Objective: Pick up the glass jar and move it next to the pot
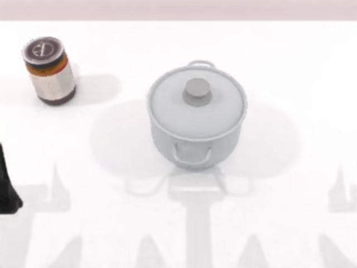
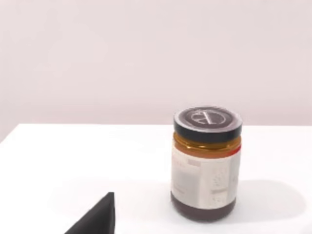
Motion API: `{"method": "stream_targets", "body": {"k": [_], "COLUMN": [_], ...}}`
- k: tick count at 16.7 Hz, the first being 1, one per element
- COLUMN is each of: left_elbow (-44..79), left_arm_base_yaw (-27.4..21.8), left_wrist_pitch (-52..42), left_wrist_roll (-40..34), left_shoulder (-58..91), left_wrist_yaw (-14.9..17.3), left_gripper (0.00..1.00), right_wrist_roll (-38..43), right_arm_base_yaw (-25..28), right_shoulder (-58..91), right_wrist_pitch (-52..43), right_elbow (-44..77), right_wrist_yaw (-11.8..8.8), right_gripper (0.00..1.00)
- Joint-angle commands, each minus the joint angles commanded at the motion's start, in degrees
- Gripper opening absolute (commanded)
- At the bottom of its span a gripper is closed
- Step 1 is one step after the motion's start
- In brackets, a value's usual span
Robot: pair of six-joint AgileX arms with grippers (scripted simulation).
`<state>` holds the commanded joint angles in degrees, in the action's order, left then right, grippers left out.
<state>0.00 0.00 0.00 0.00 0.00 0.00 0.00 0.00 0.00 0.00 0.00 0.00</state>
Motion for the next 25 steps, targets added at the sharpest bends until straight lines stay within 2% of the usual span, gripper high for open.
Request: {"method": "stream_targets", "body": {"k": [5, 11, 16, 25], "left_elbow": [2.42, 18.31, 38.59, 82.82], "left_arm_base_yaw": [-0.18, -0.92, -1.57, -1.7], "left_wrist_pitch": [-1.2, -10.66, -25.97, -59.44], "left_wrist_roll": [0.55, 4.46, 10.19, 22.89], "left_shoulder": [1.84, 16.52, 40.15, 94.27], "left_wrist_yaw": [0.55, 3.23, 6.05, 9.27], "left_gripper": [1.0, 1.0, 1.0, 1.0], "right_wrist_roll": [0.0, 0.0, 0.0, 0.0], "right_arm_base_yaw": [0.0, 0.0, 0.0, 0.0], "right_shoulder": [0.0, 0.0, 0.0, 0.0], "right_wrist_pitch": [0.0, 0.0, 0.0, 0.0], "right_elbow": [0.0, 0.0, 0.0, 0.0], "right_wrist_yaw": [0.0, 0.0, 0.0, 0.0], "right_gripper": [1.0, 1.0, 1.0, 1.0]}}
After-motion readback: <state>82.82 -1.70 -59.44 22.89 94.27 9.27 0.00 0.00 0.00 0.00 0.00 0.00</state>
